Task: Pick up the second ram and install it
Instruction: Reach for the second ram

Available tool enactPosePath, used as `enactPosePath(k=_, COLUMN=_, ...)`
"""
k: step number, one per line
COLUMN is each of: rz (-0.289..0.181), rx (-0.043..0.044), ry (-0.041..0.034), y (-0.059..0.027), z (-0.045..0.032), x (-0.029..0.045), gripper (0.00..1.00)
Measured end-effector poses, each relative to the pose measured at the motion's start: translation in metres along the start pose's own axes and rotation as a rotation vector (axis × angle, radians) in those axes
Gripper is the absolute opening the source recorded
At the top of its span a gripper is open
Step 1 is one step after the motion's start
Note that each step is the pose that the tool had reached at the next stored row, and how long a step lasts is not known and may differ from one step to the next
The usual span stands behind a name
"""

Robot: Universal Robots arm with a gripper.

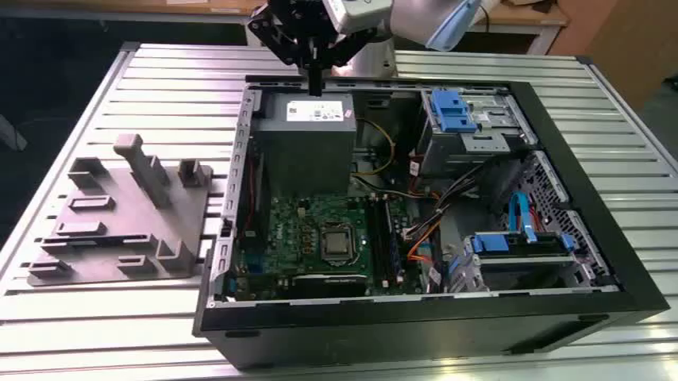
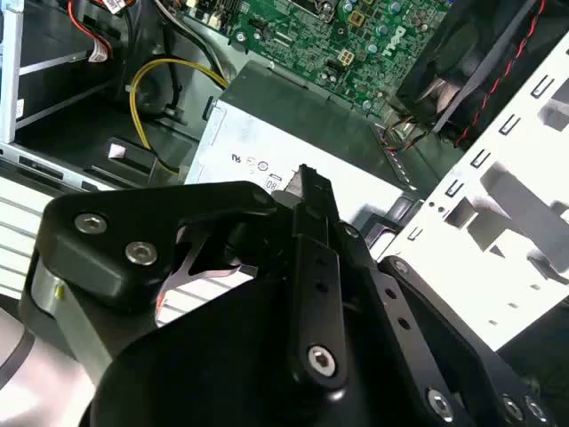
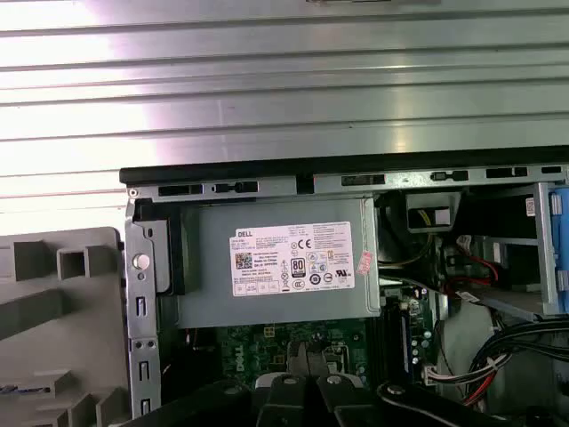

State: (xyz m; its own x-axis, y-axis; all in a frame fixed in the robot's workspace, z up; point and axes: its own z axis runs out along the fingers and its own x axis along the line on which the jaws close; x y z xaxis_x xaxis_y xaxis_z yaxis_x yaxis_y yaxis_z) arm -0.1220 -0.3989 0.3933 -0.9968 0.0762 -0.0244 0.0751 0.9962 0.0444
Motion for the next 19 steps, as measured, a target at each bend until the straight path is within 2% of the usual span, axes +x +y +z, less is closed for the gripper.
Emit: enactPosePath(k=19, rz=0.0, rx=0.0001, ry=0.0, y=0.0, z=0.0, x=0.0005, gripper=0.1)
